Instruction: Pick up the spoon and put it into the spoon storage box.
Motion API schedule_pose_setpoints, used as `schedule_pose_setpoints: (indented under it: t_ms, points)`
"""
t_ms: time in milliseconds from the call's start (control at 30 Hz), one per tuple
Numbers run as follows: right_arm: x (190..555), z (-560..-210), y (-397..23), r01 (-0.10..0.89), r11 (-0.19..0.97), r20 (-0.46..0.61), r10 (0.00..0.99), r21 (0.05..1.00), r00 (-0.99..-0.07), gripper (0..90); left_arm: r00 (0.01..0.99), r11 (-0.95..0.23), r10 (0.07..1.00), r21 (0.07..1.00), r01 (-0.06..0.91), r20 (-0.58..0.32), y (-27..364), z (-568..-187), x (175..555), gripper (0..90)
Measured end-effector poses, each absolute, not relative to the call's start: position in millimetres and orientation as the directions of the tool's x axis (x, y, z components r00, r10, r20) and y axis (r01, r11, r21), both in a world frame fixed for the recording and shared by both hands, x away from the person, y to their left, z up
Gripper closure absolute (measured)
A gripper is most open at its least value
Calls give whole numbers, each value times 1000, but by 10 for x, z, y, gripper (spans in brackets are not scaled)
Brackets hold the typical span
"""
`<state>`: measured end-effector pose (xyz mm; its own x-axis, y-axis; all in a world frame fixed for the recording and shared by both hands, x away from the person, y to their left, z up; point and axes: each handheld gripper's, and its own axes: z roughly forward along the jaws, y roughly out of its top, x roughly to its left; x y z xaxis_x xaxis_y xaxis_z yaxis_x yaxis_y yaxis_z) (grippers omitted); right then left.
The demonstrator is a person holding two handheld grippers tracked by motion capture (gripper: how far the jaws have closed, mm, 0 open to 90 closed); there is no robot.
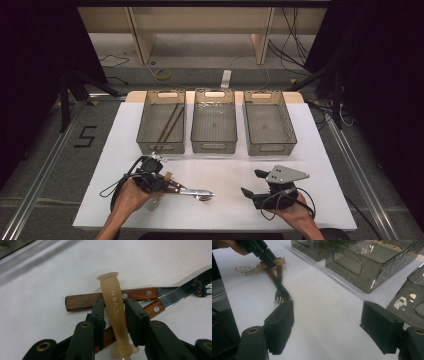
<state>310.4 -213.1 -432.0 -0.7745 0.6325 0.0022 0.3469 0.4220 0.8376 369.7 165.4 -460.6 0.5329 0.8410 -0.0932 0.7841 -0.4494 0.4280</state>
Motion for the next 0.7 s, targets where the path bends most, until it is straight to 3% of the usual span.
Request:
schedule_pose_setpoints:
  t_ms: [300, 700]
  points:
    - [3104, -4320, -2127, 347, 422, 3, 630, 837, -776, 276, 537, -449, 837, 427, 785, -107, 1654, -4598, 3704, 741]
    - [3106, -4313, -2141, 349, 414, 8, 635, 840, -772, 278, 577, -416, 805, 562, 715, -138, 1689, -4299, 3680, 749]
